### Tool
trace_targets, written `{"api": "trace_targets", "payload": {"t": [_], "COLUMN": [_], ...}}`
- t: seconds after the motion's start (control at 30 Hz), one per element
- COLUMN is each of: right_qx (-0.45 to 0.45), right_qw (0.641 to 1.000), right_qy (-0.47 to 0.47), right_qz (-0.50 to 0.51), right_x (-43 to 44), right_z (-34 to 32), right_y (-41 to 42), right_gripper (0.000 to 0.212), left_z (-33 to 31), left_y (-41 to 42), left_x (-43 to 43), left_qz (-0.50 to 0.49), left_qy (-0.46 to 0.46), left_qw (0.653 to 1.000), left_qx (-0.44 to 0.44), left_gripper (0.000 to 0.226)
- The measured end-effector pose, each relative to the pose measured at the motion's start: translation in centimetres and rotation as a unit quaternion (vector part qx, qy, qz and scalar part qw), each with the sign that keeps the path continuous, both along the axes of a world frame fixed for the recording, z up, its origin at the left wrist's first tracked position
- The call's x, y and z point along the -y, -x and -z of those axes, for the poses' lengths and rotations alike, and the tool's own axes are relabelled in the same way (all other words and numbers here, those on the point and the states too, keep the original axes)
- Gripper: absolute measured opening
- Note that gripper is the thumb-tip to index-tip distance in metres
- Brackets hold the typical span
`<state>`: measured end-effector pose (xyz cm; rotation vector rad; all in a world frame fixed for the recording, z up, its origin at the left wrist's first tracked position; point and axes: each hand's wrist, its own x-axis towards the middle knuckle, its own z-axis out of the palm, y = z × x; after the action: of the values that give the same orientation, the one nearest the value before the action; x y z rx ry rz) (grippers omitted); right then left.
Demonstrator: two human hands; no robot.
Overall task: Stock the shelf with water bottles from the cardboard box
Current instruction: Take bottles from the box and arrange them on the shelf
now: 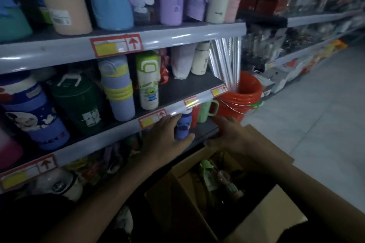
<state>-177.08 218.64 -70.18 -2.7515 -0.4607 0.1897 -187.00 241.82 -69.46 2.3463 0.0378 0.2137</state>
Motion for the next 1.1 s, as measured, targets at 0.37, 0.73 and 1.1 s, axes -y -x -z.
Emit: {"api": "trace_targets", "payload": {"t": [0.37, 0.73, 1.1], "right_qx": [-0.213, -0.269, -0.256], "right_qw": [0.959, 0.925, 0.935], "right_qy": [0.186, 0.252, 0.236], "right_qz": [0.002, -0.088, -0.068], "right_x": [11.3, 14.9, 18.7], "right_z": [4.1, 10.0, 13.8], "right_y": [6.8, 11.5, 10.2], "right_gripper": [0.1, 0.075, 0.047], "left_z": [7.7, 16.9, 28.8], "left_y": [-0.7, -2.3, -4.5], "left_x": [9.0, 11.9, 18.7], "left_qz": [0.226, 0.241, 0.104], "left_qy": [-0.347, -0.395, -0.219], "left_qw": [0.904, 0.853, 0.906], "left_qx": [-0.11, -0.24, -0.348], "left_gripper": [0.081, 0.07, 0.063]}}
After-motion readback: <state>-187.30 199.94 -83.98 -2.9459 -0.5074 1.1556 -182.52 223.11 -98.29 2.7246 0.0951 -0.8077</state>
